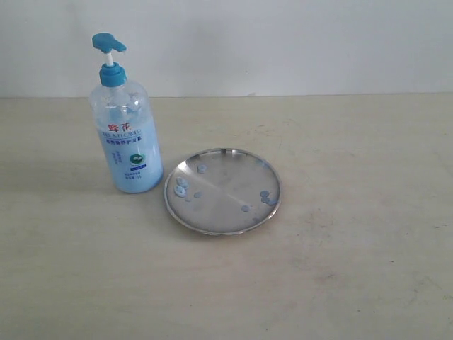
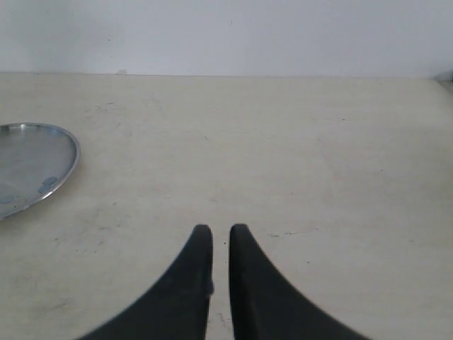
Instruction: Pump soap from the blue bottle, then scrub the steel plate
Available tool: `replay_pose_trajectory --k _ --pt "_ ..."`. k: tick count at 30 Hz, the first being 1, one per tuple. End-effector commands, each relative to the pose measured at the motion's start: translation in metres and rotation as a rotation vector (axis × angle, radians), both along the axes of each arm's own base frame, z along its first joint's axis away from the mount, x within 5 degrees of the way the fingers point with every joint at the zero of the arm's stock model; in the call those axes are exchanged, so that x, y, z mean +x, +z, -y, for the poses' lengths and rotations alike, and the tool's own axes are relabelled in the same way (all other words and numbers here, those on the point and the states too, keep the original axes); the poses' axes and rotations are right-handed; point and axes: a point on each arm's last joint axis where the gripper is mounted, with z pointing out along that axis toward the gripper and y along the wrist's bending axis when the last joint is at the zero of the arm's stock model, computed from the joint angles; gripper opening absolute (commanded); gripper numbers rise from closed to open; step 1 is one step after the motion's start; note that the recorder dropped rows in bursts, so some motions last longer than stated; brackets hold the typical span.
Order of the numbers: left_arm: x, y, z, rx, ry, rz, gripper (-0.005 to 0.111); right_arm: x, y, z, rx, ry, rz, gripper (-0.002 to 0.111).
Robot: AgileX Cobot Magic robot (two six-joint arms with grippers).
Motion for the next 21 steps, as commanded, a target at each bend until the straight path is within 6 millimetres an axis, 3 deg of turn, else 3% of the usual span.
replay_pose_trajectory --k 1,6,15,21 --pt "-0.012 0.001 -0.002 0.067 0.015 0.033 0.004 0.0 0.001 0.0 -0.005 0.004 0.009 0.0" --pt "-0.016 0.004 -0.001 0.45 -0.088 0.031 0.004 0.0 0.001 0.0 0.0 0.003 0.008 0.0" --pt "-0.016 0.001 0.012 0.168 -0.202 0.062 0.004 0.0 0.001 0.0 0.0 0.003 0.012 0.0" --pt "-0.017 -0.002 0.014 0.207 -0.27 0.028 0.004 0.0 0.001 0.0 0.0 0.003 0.012 0.0"
